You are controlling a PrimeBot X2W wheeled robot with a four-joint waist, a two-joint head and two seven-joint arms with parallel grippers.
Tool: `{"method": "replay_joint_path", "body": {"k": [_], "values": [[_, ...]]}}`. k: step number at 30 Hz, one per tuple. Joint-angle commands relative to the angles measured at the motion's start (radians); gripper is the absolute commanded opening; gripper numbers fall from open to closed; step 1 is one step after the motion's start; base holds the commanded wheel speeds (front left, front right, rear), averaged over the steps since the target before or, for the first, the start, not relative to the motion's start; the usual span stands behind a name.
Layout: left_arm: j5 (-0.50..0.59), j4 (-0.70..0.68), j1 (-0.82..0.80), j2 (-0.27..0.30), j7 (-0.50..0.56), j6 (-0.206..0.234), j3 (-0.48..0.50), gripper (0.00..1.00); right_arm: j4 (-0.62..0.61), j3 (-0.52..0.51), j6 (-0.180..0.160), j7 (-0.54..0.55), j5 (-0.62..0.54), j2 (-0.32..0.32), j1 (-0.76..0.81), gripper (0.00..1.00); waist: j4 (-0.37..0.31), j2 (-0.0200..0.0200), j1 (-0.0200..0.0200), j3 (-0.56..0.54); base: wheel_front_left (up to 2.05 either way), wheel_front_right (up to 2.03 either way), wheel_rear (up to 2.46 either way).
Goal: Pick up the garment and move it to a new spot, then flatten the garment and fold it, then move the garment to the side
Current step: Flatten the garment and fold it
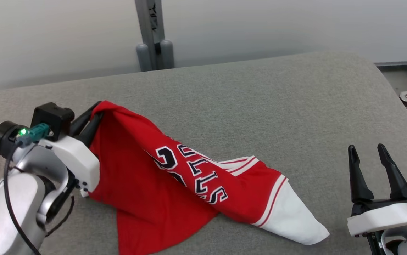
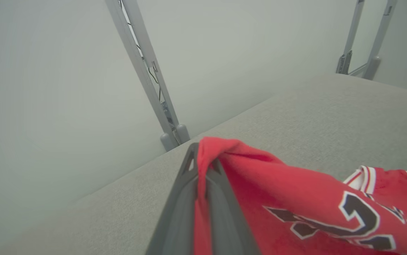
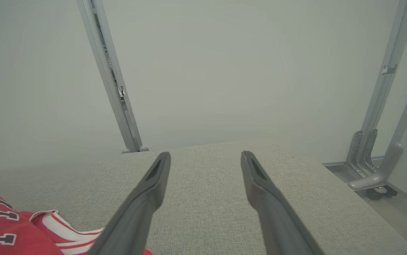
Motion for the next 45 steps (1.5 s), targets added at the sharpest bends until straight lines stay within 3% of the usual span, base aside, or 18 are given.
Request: {"method": "replay_joint_path", "body": {"k": [1, 3, 9, 11, 12, 13, 14, 20, 28, 34, 45], "values": [[-0.003, 0.055, -0.049, -0.012, -0.032, -0.016, 0.008, 0.00, 0.010, -0.001, 0.002, -0.012, 0.008, -0.005, -0.018, 1.00, -0.044, 0.0000, 0.0000, 0.037, 0.00, 0.00, 0.00], [-0.005, 0.097, -0.072, -0.023, -0.048, -0.026, 0.006, 0.00, 0.012, -0.004, 0.002, -0.015, 0.009, -0.005, -0.023, 1.00, -0.055, 0.0000, 0.0000, 0.046, 0.00, 0.00, 0.00], [-0.006, 0.411, -0.222, -0.074, -0.162, -0.097, -0.004, 0.00, 0.026, 0.007, 0.002, -0.030, 0.013, -0.005, -0.053, 1.00, -0.108, 0.0000, 0.0000, 0.099, 0.00, 0.00, 0.00], [-0.014, 0.490, -0.257, -0.085, -0.194, -0.111, -0.004, 0.29, 0.031, 0.009, 0.002, -0.034, 0.014, -0.005, -0.058, 1.00, -0.115, 0.0000, 0.0000, 0.111, 0.00, 0.00, 0.00], [-0.014, 0.528, -0.273, -0.089, -0.210, -0.120, -0.007, 0.35, 0.032, 0.009, 0.002, -0.036, 0.014, -0.005, -0.062, 1.00, -0.116, 0.0000, 0.0000, 0.116, 0.00, 0.00, 0.00], [-0.018, 0.562, -0.290, -0.095, -0.233, -0.122, -0.004, 0.52, 0.034, 0.009, 0.002, -0.038, 0.015, -0.005, -0.065, 1.00, -0.117, 0.0000, 0.0000, 0.119, 0.00, 0.00, 0.00], [-0.021, 0.593, -0.304, -0.101, -0.251, -0.127, -0.007, 1.00, 0.037, 0.009, 0.002, -0.040, 0.014, -0.005, -0.066, 1.00, -0.117, 0.0000, 0.0000, 0.121, 0.00, 0.00, 0.00], [-0.053, 0.710, -0.334, -0.135, -0.353, -0.134, 0.008, 1.00, 0.045, 0.001, 0.002, -0.042, 0.007, -0.005, -0.062, 1.00, -0.090, 0.0000, 0.0000, 0.112, 0.00, 0.00, 0.00], [-0.133, 0.688, -0.220, -0.164, -0.477, -0.071, 0.120, 1.00, 0.038, 0.006, 0.002, -0.033, -0.002, -0.005, -0.039, 1.00, -0.019, 0.0000, 0.0000, 0.063, 0.00, 0.00, 0.00], [-0.133, 0.502, -0.073, -0.173, -0.494, -0.017, 0.215, 1.00, 0.023, 0.011, 0.002, -0.020, -0.008, -0.005, -0.031, 1.00, 0.044, 0.0000, 0.0000, 0.040, 0.00, 0.00, 0.00], [0.021, 0.072, 0.284, -0.239, -0.494, 0.094, 0.349, 1.00, 0.007, 0.039, 0.002, 0.011, -0.026, -0.006, -0.014, 1.00, 0.116, 0.0000, 0.0000, -0.007, 0.00, 0.00, 0.00]]}}
